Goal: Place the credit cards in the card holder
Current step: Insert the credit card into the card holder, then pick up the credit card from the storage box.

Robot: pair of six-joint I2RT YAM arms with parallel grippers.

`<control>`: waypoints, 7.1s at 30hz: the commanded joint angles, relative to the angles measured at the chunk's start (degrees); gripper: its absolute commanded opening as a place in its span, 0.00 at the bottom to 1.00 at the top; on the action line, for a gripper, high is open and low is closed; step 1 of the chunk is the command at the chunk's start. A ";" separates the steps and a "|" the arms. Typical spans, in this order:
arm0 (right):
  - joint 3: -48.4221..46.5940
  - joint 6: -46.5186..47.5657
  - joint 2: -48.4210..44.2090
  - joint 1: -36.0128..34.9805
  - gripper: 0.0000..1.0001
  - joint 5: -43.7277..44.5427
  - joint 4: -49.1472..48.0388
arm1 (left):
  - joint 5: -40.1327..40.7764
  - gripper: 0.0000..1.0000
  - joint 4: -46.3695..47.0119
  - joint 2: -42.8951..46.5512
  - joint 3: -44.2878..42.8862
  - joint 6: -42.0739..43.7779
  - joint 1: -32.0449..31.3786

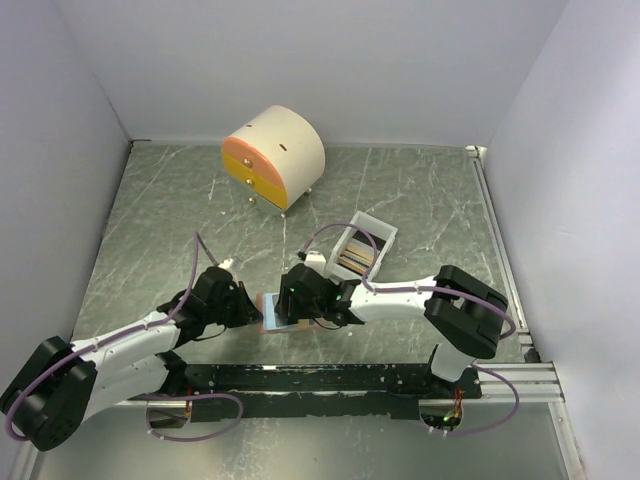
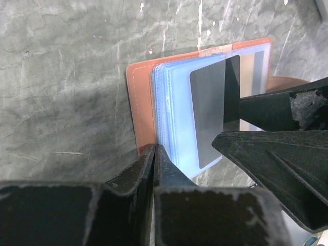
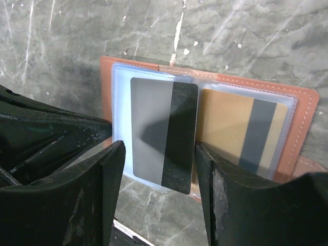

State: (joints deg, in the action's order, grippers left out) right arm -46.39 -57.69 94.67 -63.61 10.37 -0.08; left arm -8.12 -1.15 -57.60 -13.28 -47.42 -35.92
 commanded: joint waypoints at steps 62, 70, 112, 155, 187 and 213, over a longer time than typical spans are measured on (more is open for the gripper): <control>-3.97 21.77 1.51 -0.88 0.61 -2.46 -2.71 | 1.77 0.11 -0.23 -3.66 -0.34 0.81 -1.11; -1.21 27.46 0.88 -0.81 0.61 -6.60 -6.43 | 1.20 0.11 0.93 -4.79 -0.26 0.88 -1.12; -9.79 71.39 -0.27 27.06 0.65 7.23 15.43 | 3.74 0.33 -9.20 9.40 -10.01 10.34 -1.10; -7.71 78.35 2.58 25.20 0.35 24.20 3.33 | 5.03 0.31 -8.79 9.31 -8.21 8.86 -1.15; -8.65 78.31 3.17 25.21 0.12 24.21 2.96 | 4.24 0.31 -7.46 8.41 -7.05 8.13 -1.16; -17.30 64.34 -6.95 23.48 0.00 18.26 25.50 | -1.59 0.42 -8.79 11.73 -10.51 6.23 -1.11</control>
State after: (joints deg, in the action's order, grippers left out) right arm -61.49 10.59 90.85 -39.44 29.26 19.84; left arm -5.58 -9.78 -47.09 -21.02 -40.05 -36.82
